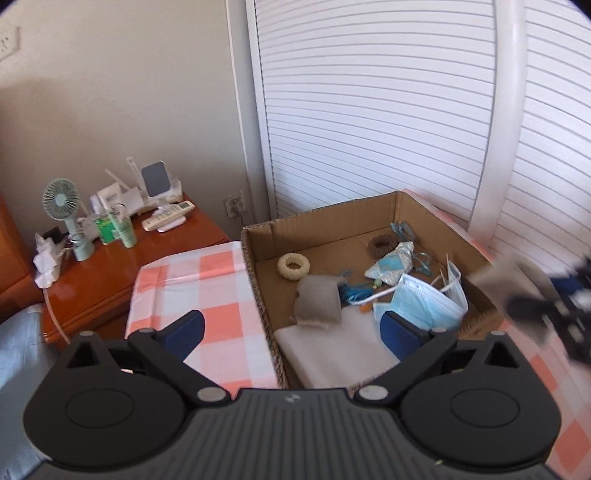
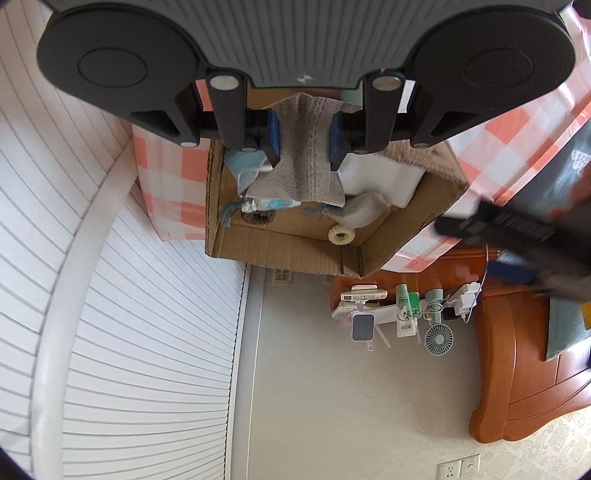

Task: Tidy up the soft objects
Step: 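Carry both grey items into the box and open both tools, then move the left tool to the blue toy figure while the right tool approaches the yellow cloth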

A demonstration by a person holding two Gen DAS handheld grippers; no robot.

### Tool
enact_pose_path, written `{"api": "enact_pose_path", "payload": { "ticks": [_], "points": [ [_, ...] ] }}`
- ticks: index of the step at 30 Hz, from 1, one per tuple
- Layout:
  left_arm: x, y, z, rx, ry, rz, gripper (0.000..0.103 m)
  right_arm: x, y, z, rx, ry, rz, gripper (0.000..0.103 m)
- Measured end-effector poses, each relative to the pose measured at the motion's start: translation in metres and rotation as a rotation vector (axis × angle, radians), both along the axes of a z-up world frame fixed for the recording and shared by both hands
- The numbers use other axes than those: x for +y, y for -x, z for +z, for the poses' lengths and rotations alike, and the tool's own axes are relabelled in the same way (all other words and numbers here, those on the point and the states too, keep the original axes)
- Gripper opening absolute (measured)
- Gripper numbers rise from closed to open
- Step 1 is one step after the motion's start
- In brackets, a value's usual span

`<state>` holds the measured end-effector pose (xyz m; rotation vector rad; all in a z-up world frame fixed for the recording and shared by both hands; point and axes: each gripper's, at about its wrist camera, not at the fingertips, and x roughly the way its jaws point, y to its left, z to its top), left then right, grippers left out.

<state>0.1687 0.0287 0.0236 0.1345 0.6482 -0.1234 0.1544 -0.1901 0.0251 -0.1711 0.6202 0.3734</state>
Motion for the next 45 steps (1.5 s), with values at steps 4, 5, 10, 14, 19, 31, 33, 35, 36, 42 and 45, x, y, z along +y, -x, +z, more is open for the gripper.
{"api": "enact_pose_path", "payload": {
  "ticks": [4, 5, 10, 14, 19, 31, 33, 35, 36, 42, 45],
  "points": [
    [0.003, 0.034, 0.001, -0.041, -0.02, 0.056, 0.102, 0.013, -0.041, 0.0, 0.029, -0.012, -0.015, 0.029],
    [0.004, 0.039, 0.001, -0.039, -0.017, 0.07, 0.102, 0.018, -0.052, 0.0, 0.035, -0.01, -0.016, 0.029],
    [0.009, 0.051, -0.002, -0.021, -0.005, 0.11, 0.102, 0.042, -0.107, -0.005, 0.075, 0.017, -0.026, 0.029],
    [0.014, 0.056, -0.007, -0.008, -0.009, 0.137, 0.102, 0.06, -0.144, -0.005, 0.082, 0.021, -0.041, 0.03],
    [0.018, 0.059, -0.01, 0.006, 0.022, 0.146, 0.102, 0.074, -0.166, -0.008, 0.093, 0.03, -0.051, 0.098],
    [0.004, 0.07, -0.01, 0.006, 0.007, 0.093, 0.102, 0.043, -0.09, 0.0, 0.059, 0.028, -0.023, 0.103],
    [0.001, 0.072, -0.01, 0.007, 0.005, 0.089, 0.102, 0.037, -0.071, -0.001, 0.058, 0.026, -0.012, 0.103],
    [-0.001, 0.075, -0.009, 0.007, 0.0, 0.087, 0.102, 0.031, -0.053, -0.004, 0.062, 0.022, -0.013, 0.103],
    [-0.002, 0.076, -0.009, 0.007, 0.001, 0.086, 0.102, 0.029, -0.044, -0.006, 0.065, 0.017, -0.011, 0.103],
    [-0.005, 0.081, -0.01, 0.008, 0.005, 0.083, 0.102, 0.021, 0.004, -0.037, 0.093, 0.031, 0.027, 0.103],
    [-0.006, 0.082, -0.012, 0.019, 0.017, 0.078, 0.102, 0.02, 0.016, -0.06, 0.144, 0.034, 0.047, 0.103]
  ]
}}
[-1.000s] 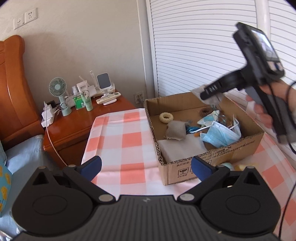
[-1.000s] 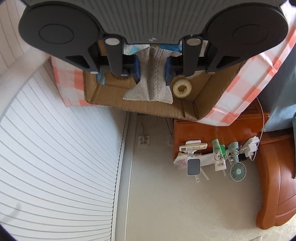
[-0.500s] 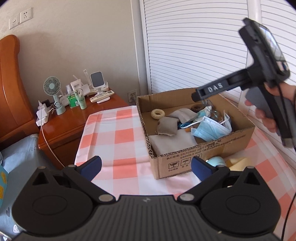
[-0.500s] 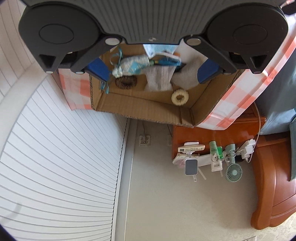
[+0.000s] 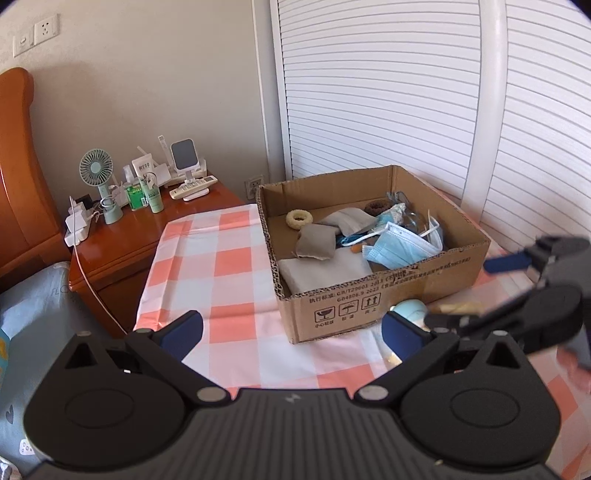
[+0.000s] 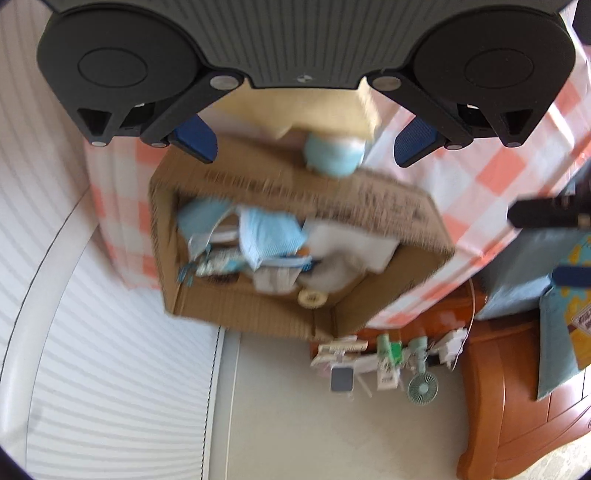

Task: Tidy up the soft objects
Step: 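Move the left tool to the blue toy figure while the right tool approaches the yellow cloth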

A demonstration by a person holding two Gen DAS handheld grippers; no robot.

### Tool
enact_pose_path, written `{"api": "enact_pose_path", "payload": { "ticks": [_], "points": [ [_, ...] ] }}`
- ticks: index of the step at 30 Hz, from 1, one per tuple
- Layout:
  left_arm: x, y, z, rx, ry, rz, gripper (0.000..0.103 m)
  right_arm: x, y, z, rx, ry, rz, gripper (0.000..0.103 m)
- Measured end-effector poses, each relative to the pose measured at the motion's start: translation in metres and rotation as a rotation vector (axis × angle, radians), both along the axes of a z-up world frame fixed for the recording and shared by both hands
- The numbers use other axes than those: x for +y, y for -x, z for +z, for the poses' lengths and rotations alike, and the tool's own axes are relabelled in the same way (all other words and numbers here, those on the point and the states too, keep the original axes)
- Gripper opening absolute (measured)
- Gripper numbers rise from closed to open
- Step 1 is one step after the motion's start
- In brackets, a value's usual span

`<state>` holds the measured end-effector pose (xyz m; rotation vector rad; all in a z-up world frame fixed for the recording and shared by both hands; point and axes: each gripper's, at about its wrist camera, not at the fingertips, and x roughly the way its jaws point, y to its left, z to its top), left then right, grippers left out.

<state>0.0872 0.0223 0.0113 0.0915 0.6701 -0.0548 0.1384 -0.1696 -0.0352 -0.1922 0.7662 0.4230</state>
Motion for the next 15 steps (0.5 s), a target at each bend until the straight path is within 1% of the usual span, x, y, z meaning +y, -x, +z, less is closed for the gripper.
{"api": "enact_pose_path", "payload": {
  "ticks": [4, 8, 11, 15],
  "points": [
    [-0.003, 0.0, -0.005, 0.015, -0.002, -0.007, 0.102, 0.0, 0.005, -0.026, 0.033, 0.048, -0.031, 0.103],
    [-0.004, -0.001, -0.007, 0.024, 0.003, -0.011, 0.102, -0.001, 0.006, -0.046, 0.07, 0.07, -0.059, 0.103],
    [-0.004, -0.003, -0.009, 0.03, 0.004, -0.011, 0.102, -0.004, 0.007, -0.056, 0.075, 0.105, -0.086, 0.103],
    [-0.005, -0.008, -0.013, 0.045, 0.004, -0.015, 0.102, -0.018, 0.008, -0.058, 0.081, 0.091, -0.123, 0.103]
  ]
}}
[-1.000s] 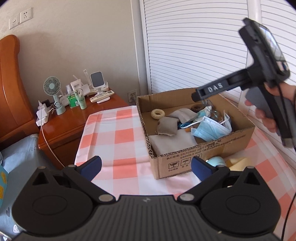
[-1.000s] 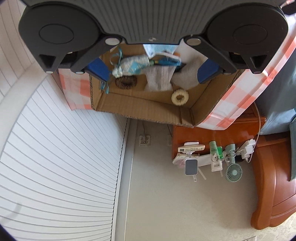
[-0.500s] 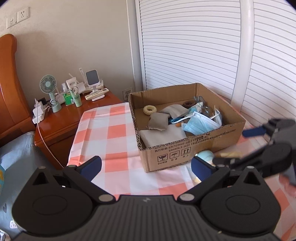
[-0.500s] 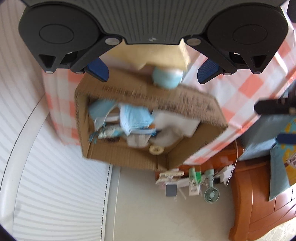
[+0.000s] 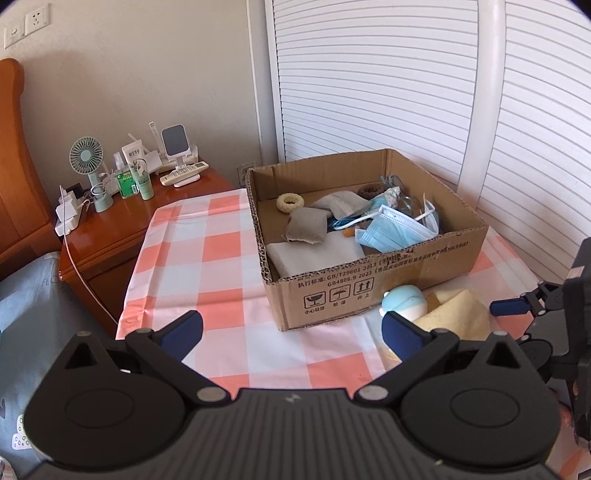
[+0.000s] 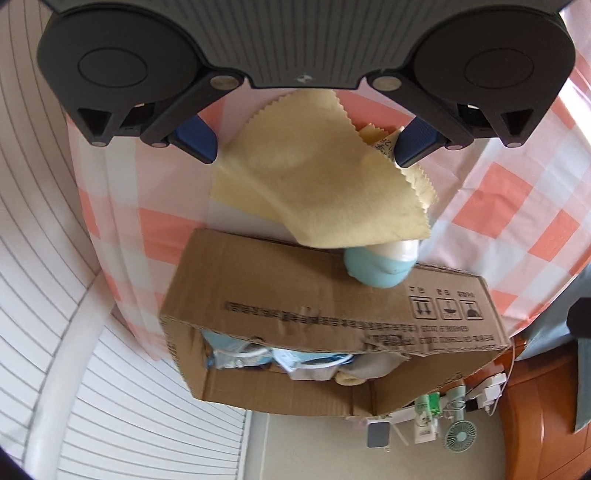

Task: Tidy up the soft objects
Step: 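Move the left tool to the blue toy figure while the right tool approaches the yellow cloth, then close the left tool on the blue toy figure while the right tool grasps the yellow cloth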

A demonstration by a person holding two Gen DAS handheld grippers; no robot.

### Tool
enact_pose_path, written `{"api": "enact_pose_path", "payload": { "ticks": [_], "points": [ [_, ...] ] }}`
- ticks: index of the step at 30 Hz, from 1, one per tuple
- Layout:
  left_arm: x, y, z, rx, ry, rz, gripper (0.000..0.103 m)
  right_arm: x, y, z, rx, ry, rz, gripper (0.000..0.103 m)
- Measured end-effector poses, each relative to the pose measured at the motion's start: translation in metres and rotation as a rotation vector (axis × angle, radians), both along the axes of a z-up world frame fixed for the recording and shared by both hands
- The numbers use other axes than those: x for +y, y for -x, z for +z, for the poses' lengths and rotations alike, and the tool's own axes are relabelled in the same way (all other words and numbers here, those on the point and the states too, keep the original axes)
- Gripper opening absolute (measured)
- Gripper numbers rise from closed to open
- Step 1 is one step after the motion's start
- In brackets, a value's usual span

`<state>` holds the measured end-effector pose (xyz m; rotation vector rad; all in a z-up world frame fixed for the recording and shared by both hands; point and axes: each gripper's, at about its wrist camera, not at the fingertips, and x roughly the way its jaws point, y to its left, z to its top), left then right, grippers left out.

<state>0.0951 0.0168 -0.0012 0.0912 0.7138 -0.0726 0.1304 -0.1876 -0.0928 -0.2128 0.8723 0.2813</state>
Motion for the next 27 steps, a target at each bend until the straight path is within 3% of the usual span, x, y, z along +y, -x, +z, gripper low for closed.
{"api": "enact_pose_path", "payload": {
  "ticks": [8, 22, 27],
  "points": [
    [-0.016, -0.011, -0.013, 0.043, 0.006, -0.046, 0.102, -0.023, 0.003, 0.0, 0.002, -0.011, -0.035, 0.103],
    [-0.062, -0.059, -0.053, 0.092, 0.046, -0.095, 0.102, -0.022, 0.017, -0.003, -0.037, -0.019, 0.018, 0.103],
    [-0.079, -0.069, -0.068, 0.101, 0.008, -0.062, 0.102, -0.022, 0.018, -0.003, -0.042, -0.02, 0.041, 0.103]
  ]
}}
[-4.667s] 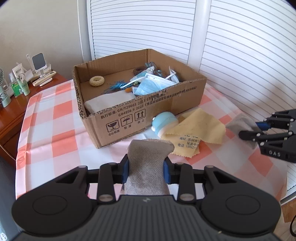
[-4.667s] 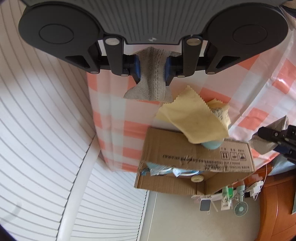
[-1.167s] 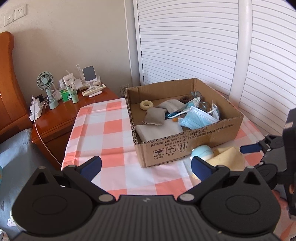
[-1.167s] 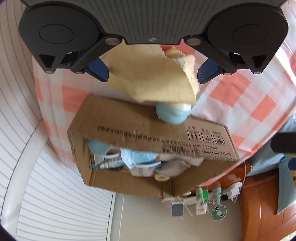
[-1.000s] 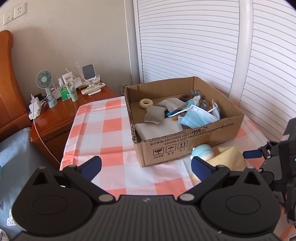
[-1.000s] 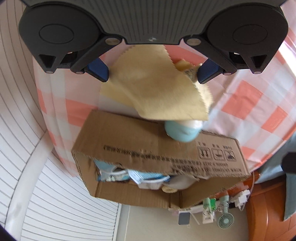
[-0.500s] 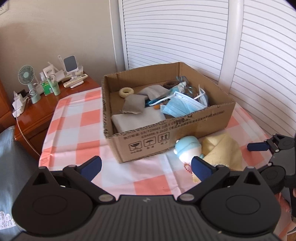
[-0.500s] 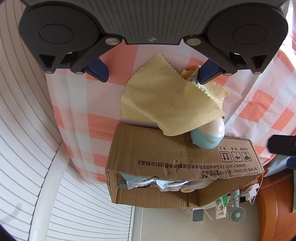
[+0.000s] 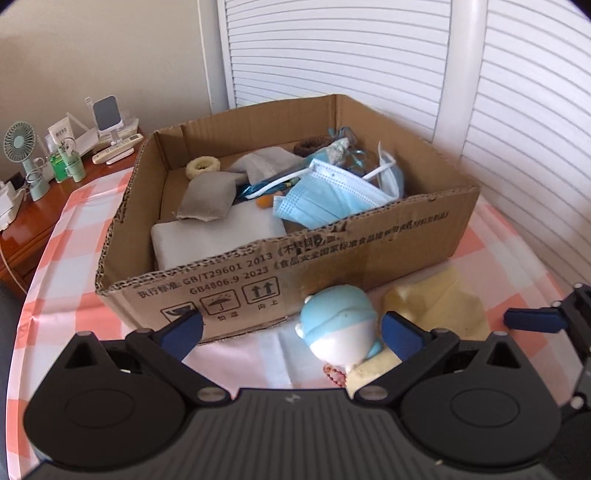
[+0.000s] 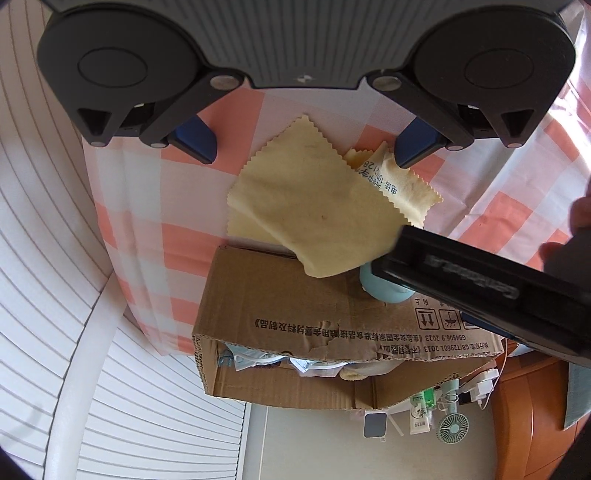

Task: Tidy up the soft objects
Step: 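Close the left tool on the blue toy figure while the right tool grasps the yellow cloth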

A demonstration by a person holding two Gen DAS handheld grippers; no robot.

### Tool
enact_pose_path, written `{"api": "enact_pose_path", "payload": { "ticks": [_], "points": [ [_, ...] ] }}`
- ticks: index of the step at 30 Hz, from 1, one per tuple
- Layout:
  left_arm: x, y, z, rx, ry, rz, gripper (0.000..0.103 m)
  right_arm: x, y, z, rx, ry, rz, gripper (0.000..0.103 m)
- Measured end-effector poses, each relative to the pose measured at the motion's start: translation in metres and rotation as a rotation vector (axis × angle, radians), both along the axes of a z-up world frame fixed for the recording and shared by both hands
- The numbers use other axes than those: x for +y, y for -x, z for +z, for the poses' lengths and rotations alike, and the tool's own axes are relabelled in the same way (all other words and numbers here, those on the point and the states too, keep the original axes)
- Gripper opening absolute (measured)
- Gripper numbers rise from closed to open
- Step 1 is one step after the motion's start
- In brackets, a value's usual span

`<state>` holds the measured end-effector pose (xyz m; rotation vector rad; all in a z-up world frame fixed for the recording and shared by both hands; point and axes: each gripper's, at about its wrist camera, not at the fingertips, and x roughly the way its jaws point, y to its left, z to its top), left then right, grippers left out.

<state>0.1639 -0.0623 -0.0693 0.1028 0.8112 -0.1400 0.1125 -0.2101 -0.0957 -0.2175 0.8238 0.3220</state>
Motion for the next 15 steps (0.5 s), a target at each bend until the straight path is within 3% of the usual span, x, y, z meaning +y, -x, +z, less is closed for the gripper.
{"api": "enact_pose_path", "payload": {
  "ticks": [3, 7, 9, 11, 13, 15],
  "points": [
    [-0.002, -0.002, -0.006, 0.028, 0.039, 0.009, 0.102, 0.001, 0.003, 0.0, -0.008, 0.006, 0.012, 0.103],
    [-0.006, -0.002, -0.009, 0.028, 0.022, 0.038, 0.099, 0.003, 0.007, 0.001, -0.02, 0.021, 0.032, 0.103],
    [-0.006, -0.001, -0.011, 0.043, 0.035, 0.047, 0.091, 0.005, 0.008, 0.001, -0.022, 0.026, 0.035, 0.103],
    [-0.003, 0.0, -0.011, 0.063, 0.076, 0.046, 0.07, 0.006, 0.009, 0.002, -0.023, 0.026, 0.039, 0.103],
    [-0.002, 0.0, -0.012, 0.078, 0.115, 0.034, 0.065, 0.007, 0.01, 0.002, -0.022, 0.027, 0.049, 0.103],
    [-0.004, 0.001, -0.012, 0.066, 0.107, 0.03, 0.059, 0.009, 0.01, 0.002, -0.023, 0.028, 0.053, 0.103]
  ]
}}
